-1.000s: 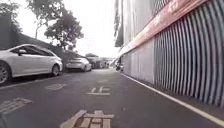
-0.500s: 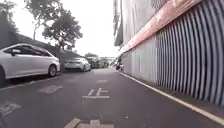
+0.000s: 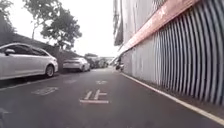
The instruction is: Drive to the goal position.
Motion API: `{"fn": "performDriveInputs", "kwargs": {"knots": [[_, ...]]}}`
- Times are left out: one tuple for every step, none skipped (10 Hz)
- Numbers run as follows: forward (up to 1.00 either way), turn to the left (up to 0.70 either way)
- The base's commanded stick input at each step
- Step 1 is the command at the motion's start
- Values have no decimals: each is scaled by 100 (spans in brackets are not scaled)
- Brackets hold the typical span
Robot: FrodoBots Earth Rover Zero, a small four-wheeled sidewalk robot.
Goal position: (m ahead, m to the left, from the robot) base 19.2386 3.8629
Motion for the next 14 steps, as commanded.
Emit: {"fn": "performDriveInputs", "kwargs": {"knots": [[45, 0], [45, 0], [45, 0], [45, 0], [45, 0], [45, 0], [45, 0], [45, 0], [45, 0], [45, 0], [45, 0], [45, 0], [45, 0], [45, 0]]}}
